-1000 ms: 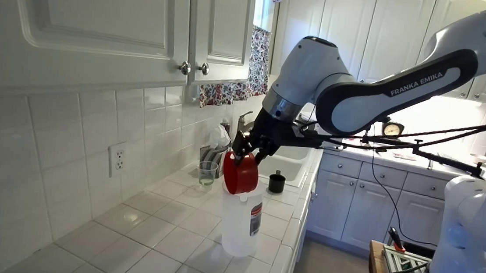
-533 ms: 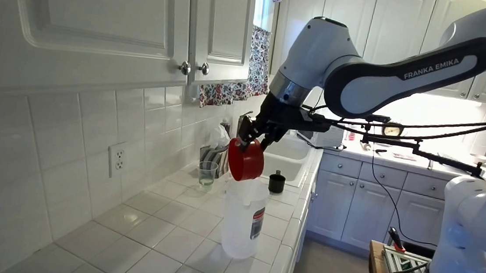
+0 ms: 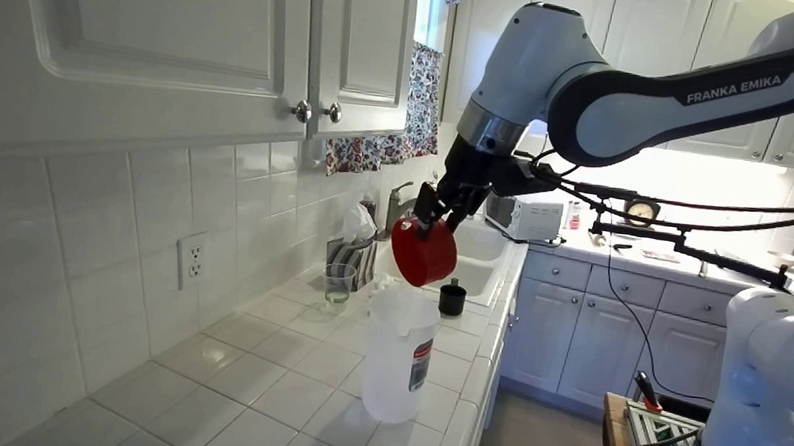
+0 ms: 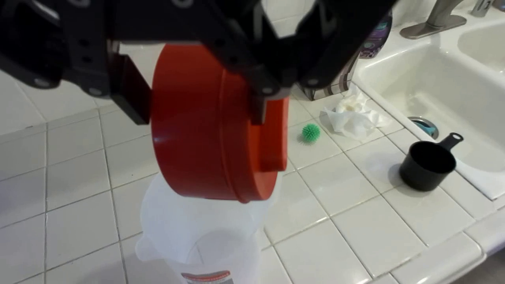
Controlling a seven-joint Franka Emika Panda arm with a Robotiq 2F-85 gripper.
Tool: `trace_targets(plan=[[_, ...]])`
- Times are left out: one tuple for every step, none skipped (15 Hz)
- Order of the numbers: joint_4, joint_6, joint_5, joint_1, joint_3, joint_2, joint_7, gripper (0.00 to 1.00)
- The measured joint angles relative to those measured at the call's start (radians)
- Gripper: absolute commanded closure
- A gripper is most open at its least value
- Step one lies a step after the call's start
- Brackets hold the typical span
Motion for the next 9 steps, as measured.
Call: trace_targets(plan=[[-0.003,0.0,0.005,0.001,-0.008,-0.004,-0.03,0.61],[-0.007,0.0,0.013,0.001,-0.019,-0.008,-0.061,0.61],[-0.012,-0.001,0.015,0.001,-0.029,-0.013,-0.088,0.61],[-0.016,-0.01,0.018,0.001,-0.038,-0.018,-0.11,0.61],[-0.02,-0.025,0.025,0.001,-0.047,-0.023,-0.134,0.61],[-0.026,-0.035,0.029,0.0,-0.056,-0.028,-0.158,0.61],[-0.033,-0.043,0.036,0.0,-0.067,-0.033,-0.18,0.61],[-0.043,-0.046,0.043,0.0,-0.077,-0.039,-0.203,0.61],[-0.053,-0.047,0.047,-0.001,-0.088,-0.045,-0.22,0.61]])
